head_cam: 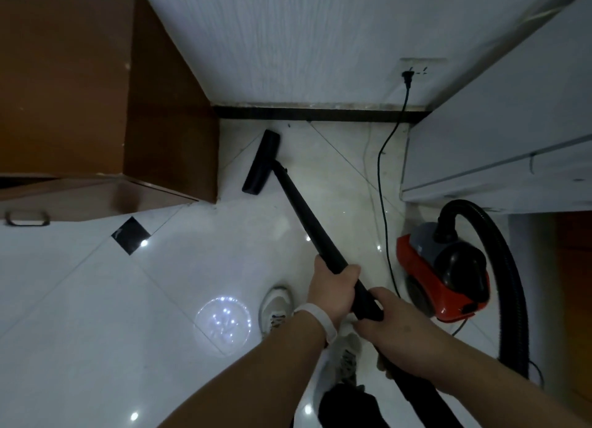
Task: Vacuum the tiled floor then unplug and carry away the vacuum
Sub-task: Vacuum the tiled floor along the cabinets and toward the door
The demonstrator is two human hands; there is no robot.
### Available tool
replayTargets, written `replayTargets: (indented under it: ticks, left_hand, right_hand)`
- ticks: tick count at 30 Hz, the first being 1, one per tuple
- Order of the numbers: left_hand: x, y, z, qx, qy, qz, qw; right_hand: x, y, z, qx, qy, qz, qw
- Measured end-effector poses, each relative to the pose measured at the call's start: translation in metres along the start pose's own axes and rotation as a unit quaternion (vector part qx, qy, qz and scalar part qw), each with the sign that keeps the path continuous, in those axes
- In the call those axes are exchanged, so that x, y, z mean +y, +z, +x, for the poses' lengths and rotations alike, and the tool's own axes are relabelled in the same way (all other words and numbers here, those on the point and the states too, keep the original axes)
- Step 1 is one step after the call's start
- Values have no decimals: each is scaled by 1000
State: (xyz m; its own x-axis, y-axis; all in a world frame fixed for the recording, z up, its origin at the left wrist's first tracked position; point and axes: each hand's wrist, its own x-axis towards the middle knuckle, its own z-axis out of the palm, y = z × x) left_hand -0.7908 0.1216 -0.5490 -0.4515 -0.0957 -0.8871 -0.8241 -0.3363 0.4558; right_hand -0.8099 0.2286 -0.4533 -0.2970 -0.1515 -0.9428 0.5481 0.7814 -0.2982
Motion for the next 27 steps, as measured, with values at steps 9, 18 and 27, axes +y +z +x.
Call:
replayTargets:
  ticks: [9, 18, 27]
  left_hand:
    - [-21, 16, -6, 25, -7, 10, 1000]
    - [-36, 69, -25, 54, 3, -44, 998]
    - [-65, 136, -49, 86, 16, -40, 995]
  right_hand:
    - [27, 2, 2, 4, -14, -43, 999]
    - [67, -41, -10, -12, -6, 14, 1000]
    - [125, -85, -45, -28, 1, -44, 999]
